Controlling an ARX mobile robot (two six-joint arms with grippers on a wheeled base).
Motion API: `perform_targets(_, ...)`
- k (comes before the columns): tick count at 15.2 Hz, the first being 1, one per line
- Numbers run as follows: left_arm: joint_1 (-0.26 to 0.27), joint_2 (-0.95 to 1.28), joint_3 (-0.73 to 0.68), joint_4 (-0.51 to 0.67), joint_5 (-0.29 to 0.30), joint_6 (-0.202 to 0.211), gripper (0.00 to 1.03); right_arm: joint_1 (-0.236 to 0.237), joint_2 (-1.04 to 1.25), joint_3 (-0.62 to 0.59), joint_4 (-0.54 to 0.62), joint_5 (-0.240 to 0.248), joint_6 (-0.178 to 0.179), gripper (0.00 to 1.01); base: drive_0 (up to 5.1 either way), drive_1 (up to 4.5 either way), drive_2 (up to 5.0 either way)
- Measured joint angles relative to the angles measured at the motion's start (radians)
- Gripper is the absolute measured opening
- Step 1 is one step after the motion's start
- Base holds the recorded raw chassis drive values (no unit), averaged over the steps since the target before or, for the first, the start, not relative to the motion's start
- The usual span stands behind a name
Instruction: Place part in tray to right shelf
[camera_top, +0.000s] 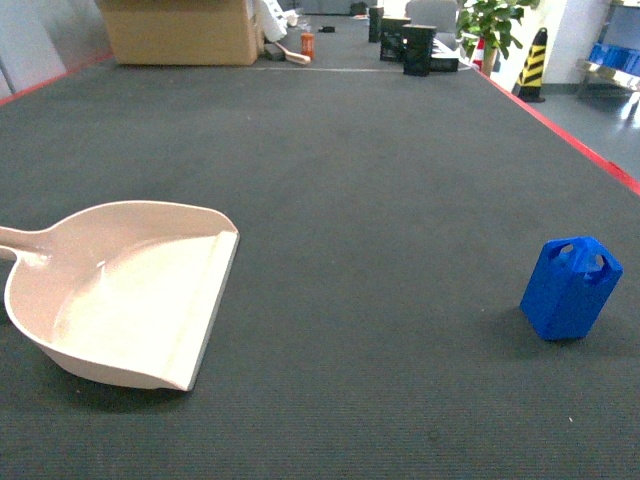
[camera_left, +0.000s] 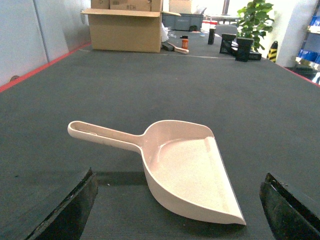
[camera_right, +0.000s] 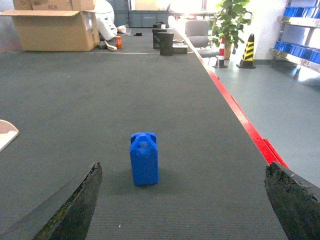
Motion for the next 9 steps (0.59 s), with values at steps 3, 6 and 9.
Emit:
perform_targets(3,0.0,0.0,0.0,0.0,0.0,0.0,0.98,0.0,0.0,0.0,0.0,0.0,0.0,0.98,0.0,0.0,0.0)
perform_targets(6,0.0,0.0,0.0,0.0,0.0,0.0,0.98,0.0,0.0,0.0,0.0,0.0,0.0,0.98,0.0,0.0,0.0)
perform_targets(9,0.0,0.0,0.0,0.0,0.0,0.0,0.98,0.0,0.0,0.0,0.0,0.0,0.0,0.98,0.0,0.0,0.0)
